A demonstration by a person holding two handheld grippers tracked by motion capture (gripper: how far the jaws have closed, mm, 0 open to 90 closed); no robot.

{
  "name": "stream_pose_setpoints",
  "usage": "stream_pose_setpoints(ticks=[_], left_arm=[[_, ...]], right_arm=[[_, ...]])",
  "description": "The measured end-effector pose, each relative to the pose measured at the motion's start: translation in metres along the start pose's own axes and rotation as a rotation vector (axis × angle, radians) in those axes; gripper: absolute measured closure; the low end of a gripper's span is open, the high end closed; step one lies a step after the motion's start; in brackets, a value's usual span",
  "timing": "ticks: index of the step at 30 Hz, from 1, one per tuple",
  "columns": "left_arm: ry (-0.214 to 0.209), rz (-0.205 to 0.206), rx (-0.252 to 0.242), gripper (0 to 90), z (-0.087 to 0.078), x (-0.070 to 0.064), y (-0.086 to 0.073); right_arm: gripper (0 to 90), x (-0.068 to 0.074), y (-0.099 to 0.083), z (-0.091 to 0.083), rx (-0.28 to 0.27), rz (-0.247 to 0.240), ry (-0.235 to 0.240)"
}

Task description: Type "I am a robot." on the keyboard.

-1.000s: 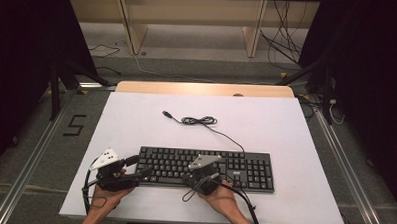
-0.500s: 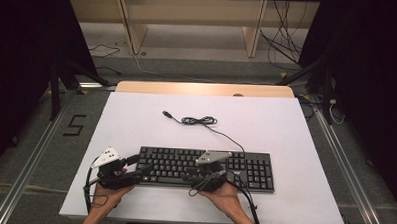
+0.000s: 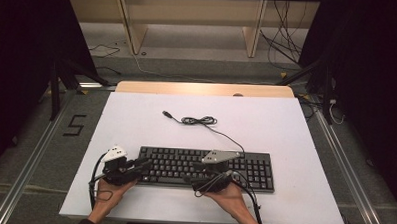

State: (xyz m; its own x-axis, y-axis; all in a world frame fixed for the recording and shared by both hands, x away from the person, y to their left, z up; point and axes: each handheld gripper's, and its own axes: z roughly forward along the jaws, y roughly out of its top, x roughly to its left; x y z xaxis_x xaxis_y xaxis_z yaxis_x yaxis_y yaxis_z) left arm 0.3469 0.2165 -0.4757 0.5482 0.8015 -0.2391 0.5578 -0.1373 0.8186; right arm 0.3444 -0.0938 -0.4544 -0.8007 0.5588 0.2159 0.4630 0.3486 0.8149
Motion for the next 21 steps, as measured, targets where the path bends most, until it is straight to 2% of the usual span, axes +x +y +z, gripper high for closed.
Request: stream_pose_setpoints(ticks=[5, 8, 21], left_arm=[[0.022, 0.016, 0.04, 82.3, 0.006, 0.0, 0.0], [0.028, 0.024, 0.056, 86.4, 0.009, 0.001, 0.0], [0.034, 0.034, 0.094, 88.9, 0.017, 0.001, 0.001]], right_arm=[[39.4, 0.001, -0.001, -0.005, -0.016, -0.005, -0.002], [37.8, 0.001, -0.001, -0.006, -0.017, -0.006, -0.005], [36.8, 0.002, -0.003, -0.014, -0.041, -0.004, -0.013]])
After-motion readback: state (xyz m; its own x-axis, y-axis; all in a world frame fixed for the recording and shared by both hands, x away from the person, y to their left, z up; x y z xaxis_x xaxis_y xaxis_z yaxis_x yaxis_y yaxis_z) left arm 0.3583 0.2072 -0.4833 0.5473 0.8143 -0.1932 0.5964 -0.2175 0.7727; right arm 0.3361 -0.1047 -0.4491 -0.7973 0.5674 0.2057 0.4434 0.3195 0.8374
